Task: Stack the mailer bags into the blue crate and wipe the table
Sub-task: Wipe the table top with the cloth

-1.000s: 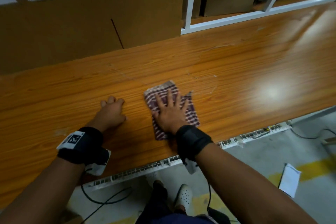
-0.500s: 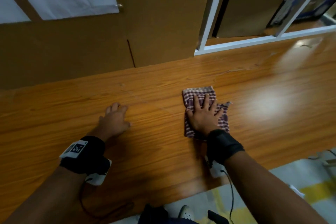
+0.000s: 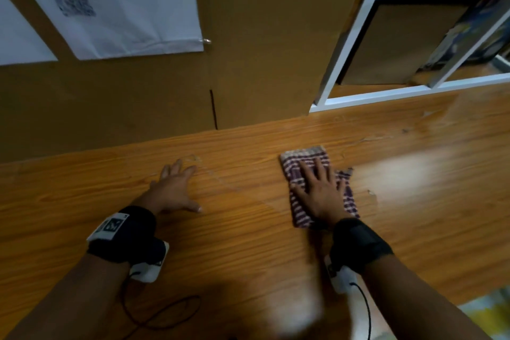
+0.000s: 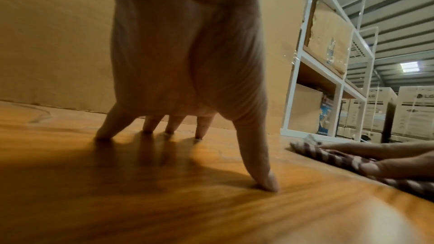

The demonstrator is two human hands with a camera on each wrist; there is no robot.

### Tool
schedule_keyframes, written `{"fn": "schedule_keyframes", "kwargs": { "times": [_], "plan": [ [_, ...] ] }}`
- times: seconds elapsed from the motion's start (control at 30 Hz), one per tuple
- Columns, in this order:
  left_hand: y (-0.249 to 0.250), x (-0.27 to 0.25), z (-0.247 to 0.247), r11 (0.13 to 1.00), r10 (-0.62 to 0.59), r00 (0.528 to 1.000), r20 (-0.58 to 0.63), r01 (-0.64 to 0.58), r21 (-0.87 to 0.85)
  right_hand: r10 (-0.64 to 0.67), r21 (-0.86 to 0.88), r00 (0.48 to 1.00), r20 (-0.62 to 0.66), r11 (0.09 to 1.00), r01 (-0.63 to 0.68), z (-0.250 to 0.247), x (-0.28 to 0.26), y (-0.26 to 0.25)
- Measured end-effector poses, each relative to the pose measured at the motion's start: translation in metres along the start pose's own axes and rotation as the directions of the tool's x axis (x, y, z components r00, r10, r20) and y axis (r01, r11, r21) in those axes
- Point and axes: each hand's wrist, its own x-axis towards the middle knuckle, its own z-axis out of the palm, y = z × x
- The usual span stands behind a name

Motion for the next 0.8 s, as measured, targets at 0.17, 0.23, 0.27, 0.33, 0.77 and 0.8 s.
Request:
{"fn": "schedule_keyframes", "kwargs": {
  "times": [0.17, 0.23, 0.27, 0.33, 0.77, 0.8],
  "plan": [
    [-0.009, 0.011, -0.005, 0.999, 0.013, 1.000, 0.011, -0.012, -0.043, 0.294, 0.056, 0.955, 0.027, 0.954, -0.295, -0.015, 0.047, -0.012],
    [-0.009, 0.016, -0.008, 0.999, 0.010, 0.999, 0.033, -0.009, -0.035, 0.295, 0.048, 0.954, 0.047, 0.953, -0.298, -0.010, 0.060, -0.047],
    [-0.010, 0.019, -0.010, 1.000, 0.013, 0.999, 0.047, -0.011, -0.025, 0.245, 0.028, 0.968, 0.061, 0.969, -0.247, -0.006, 0.064, -0.069],
    [-0.012, 0.026, -0.016, 1.000, 0.023, 0.997, 0.068, -0.022, -0.013, 0.073, -0.022, 0.993, 0.093, 0.997, -0.071, 0.003, 0.065, -0.113],
    [-0.025, 0.052, -0.035, 0.997, 0.066, 0.996, 0.058, -0.068, 0.026, 0.063, -0.008, 0.997, -0.049, 0.998, -0.063, -0.027, 0.122, -0.025],
    [-0.025, 0.052, -0.036, 0.997, 0.068, 0.995, 0.068, -0.070, 0.033, 0.159, 0.015, 0.986, -0.051, 0.987, -0.159, -0.030, 0.125, -0.020]
  ]
}}
